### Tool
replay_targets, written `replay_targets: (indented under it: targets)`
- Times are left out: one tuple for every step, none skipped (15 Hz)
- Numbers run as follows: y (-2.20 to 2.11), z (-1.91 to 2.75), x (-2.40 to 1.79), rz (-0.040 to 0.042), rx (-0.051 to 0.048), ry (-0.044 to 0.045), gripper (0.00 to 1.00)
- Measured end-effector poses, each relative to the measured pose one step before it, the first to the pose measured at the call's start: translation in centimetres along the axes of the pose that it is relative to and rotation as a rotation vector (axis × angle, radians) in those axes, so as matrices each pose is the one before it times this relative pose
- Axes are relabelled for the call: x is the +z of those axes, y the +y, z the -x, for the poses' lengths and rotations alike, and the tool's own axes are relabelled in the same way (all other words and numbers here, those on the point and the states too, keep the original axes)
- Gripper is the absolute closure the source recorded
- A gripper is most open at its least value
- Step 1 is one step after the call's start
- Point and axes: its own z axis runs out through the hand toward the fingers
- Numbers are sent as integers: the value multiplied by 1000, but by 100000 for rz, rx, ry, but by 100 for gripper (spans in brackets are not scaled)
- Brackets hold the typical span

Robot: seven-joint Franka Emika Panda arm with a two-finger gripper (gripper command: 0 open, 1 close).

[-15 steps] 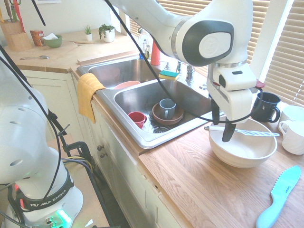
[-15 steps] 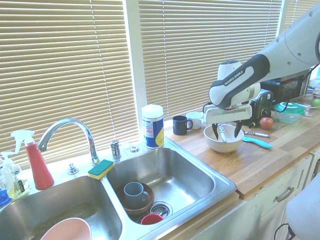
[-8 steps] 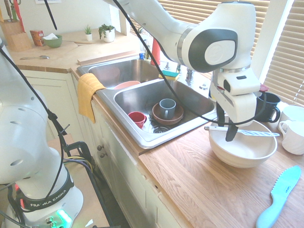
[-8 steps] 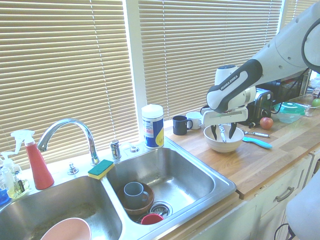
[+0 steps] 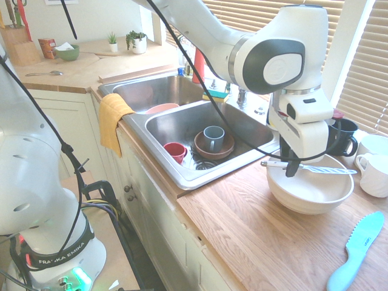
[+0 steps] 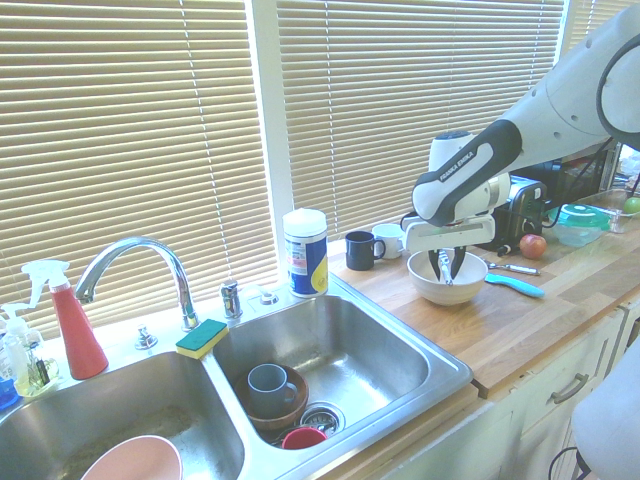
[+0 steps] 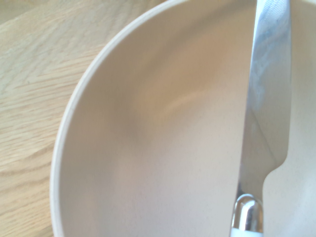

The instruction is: Put the knife into the sink

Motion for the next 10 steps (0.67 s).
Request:
replay_targets:
  targets:
    - [-48, 80, 98, 158, -179, -111, 100]
    - [-6, 41, 82, 127, -41, -114, 100]
    - [4, 34, 82, 77, 38, -148, 100]
    - [-12, 15, 59, -35, 23, -59, 100]
    - [-37, 19, 19, -161, -32, 35, 100]
    - [-14, 10, 0, -85, 9, -2, 100]
    - [-3, -5, -14, -85, 55, -19, 100]
    - [-4, -6, -39, -134, 31, -4, 100]
    - [-1, -16, -103, -229, 17, 32, 100]
    - [-10, -38, -178, -356, -102, 107, 100]
